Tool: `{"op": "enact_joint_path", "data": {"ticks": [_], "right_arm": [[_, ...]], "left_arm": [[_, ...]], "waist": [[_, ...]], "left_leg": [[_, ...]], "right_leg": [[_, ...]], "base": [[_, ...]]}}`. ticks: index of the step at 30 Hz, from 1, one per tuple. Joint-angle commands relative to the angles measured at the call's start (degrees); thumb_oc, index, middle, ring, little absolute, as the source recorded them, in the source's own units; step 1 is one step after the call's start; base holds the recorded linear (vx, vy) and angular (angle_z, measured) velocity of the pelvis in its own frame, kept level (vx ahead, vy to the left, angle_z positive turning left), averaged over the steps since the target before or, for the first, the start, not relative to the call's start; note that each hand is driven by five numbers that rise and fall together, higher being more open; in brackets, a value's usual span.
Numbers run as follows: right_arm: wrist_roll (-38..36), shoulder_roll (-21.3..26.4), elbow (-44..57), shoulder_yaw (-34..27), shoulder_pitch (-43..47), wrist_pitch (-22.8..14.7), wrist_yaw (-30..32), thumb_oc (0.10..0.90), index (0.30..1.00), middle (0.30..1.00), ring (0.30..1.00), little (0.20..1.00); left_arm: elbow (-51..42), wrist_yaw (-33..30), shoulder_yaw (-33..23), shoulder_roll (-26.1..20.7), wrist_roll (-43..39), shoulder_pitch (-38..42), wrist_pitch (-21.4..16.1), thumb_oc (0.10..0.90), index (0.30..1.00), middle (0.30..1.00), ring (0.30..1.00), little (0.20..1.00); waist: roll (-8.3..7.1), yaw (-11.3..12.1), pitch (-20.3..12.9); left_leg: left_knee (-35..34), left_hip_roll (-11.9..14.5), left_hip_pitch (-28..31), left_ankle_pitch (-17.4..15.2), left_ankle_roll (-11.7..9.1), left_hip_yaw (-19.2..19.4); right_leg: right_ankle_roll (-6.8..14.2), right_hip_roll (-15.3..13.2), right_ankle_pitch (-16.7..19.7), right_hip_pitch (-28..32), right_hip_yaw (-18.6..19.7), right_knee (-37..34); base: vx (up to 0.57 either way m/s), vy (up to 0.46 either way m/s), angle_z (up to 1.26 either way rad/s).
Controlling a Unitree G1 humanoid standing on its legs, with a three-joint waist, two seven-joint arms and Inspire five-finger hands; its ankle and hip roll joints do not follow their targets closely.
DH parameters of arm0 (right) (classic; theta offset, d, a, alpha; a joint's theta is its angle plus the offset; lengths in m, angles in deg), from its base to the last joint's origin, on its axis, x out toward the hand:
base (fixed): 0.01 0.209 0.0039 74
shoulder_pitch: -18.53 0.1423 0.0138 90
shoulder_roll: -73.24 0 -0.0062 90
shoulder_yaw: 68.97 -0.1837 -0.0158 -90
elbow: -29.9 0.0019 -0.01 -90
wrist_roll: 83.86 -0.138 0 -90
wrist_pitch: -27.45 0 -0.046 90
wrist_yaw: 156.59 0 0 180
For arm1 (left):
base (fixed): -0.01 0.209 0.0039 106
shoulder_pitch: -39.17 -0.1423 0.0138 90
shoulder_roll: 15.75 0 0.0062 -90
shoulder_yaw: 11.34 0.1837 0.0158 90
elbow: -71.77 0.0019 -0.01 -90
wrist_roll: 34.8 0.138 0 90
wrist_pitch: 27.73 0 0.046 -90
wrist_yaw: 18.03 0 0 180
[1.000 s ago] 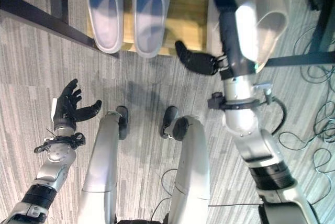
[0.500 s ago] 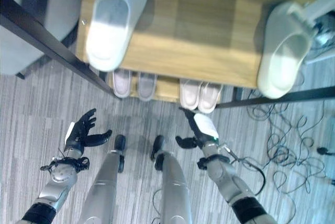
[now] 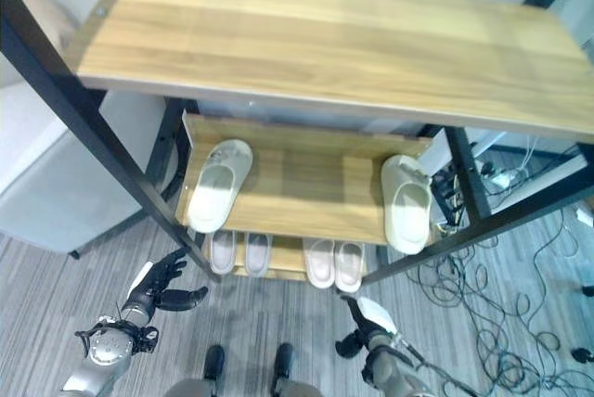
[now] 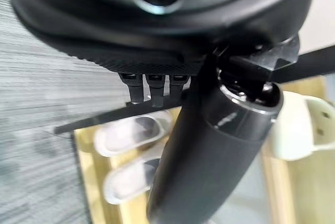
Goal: Arrange the slippers neatly on the shoe rack.
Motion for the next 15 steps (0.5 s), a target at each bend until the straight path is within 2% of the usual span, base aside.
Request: {"op": "enact_joint_path", "data": {"ticks": [1, 9, 15], "right_arm": [[0.0, 0.9, -2.6, -0.7, 0.2, -0.2, 0.5, 0.8, 0.9, 0.9, 0.9, 0.9], [-1.1, -1.5, -5.9, -1.2, -1.1, 0.8, 0.2, 0.8, 0.9, 0.9, 0.9, 0.9], [-1.5, -3.0, -7.4, -0.9, -1.5, 1.5, -0.3, 0.8, 0.9, 0.9, 0.9, 0.9]], "left_arm": [[-8.5, 3.3, 2.7, -1.5, 0.0, 1.3, -4.1, 0.8, 0.9, 0.9, 0.9, 0.9], [-14.8, 5.9, 3.8, -1.7, -1.6, 1.0, -3.3, 0.8, 0.9, 0.9, 0.9, 0.9], [-20.5, 8.3, 3.8, -2.5, -5.4, 1.2, -2.9, 0.8, 0.9, 0.9, 0.9, 0.9]], "waist": [[-0.58, 0.6, -4.6], [-1.2, 1.3, -5.6], [-2.27, 2.3, -5.7]], "left_leg": [[-1.0, 1.0, -1.3, -1.4, -2.3, -0.1], [-1.0, 0.9, 0.2, -2.1, -2.5, -0.3], [-1.0, 0.7, 0.9, -2.6, -2.1, -0.6]], "right_leg": [[4.7, -1.3, -6.2, 1.5, -0.1, 0.8], [5.4, -1.6, -6.1, 3.4, -0.3, 0.4], [5.5, -1.8, -6.0, 4.2, -0.2, 0.4]], "base": [[0.09, 0.041, 0.03], [0.01, 0.038, 0.05], [-0.01, 0.038, 0.01]]}}
